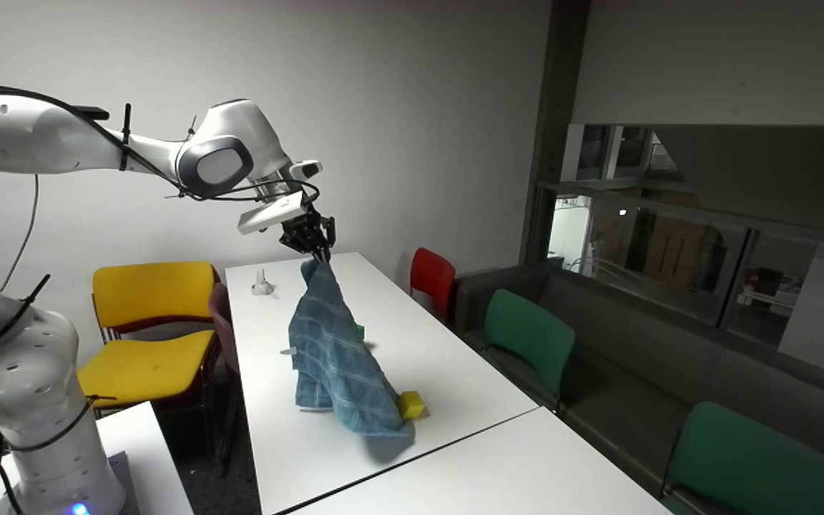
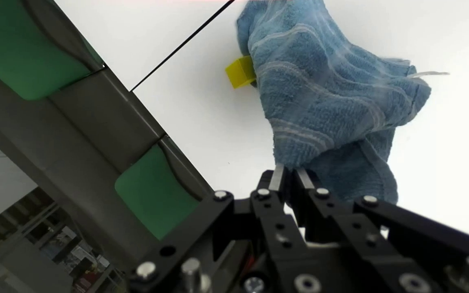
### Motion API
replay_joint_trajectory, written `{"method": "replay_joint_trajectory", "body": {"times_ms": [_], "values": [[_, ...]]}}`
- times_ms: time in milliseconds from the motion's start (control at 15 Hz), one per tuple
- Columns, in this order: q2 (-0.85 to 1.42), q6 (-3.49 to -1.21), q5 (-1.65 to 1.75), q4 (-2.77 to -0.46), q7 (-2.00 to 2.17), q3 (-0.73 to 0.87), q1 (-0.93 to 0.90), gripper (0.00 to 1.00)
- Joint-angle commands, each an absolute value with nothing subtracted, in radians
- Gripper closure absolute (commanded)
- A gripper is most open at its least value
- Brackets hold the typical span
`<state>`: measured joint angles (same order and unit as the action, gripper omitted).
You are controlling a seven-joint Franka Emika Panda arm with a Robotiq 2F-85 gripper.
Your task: Pull the blue towel from underneath the yellow block, place the towel over the yellow block
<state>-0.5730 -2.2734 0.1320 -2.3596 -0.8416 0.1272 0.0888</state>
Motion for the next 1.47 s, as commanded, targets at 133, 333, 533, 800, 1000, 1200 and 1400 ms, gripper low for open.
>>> {"method": "replay_joint_trajectory", "body": {"times_ms": [133, 333, 533, 800, 1000, 1200, 1400], "values": [[-0.623, -2.241, 0.184, -2.352, -0.776, 0.120, 0.073, 0.98], [-0.627, -2.245, 0.189, -2.351, -0.769, 0.122, 0.070, 0.98], [-0.606, -2.228, 0.168, -2.339, -0.791, 0.138, 0.049, 0.98], [-0.596, -2.216, 0.163, -2.358, -0.799, 0.152, 0.031, 0.94], [-0.592, -2.216, 0.162, -2.359, -0.799, 0.153, 0.030, 0.94], [-0.594, -2.216, 0.163, -2.359, -0.799, 0.154, 0.030, 0.94], [-0.594, -2.216, 0.163, -2.359, -0.799, 0.154, 0.030, 0.94]]}}
